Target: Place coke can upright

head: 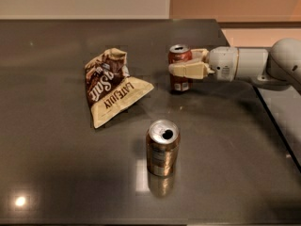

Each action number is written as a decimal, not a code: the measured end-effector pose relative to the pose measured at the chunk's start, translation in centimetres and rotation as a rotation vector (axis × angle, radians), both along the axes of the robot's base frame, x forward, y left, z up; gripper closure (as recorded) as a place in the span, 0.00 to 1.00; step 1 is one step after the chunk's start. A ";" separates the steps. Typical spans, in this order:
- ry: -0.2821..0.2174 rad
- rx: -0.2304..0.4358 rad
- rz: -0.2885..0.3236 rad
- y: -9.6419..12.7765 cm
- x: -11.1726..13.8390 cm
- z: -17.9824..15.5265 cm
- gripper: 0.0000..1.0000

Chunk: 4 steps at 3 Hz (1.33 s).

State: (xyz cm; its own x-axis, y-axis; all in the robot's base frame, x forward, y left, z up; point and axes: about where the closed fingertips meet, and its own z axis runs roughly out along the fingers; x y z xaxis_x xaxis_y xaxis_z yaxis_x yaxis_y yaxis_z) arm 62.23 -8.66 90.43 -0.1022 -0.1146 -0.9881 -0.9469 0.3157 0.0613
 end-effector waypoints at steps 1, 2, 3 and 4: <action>-0.005 0.010 0.005 0.1 0.3 -0.3 0.36; -0.005 0.010 0.009 0.4 0.3 -0.2 0.13; -0.005 0.010 0.014 0.6 0.3 -0.2 0.00; -0.005 0.010 0.014 0.6 0.3 -0.2 0.00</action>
Offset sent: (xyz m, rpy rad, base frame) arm 0.0028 0.0006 -0.0023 0.0085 -0.0047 0.0040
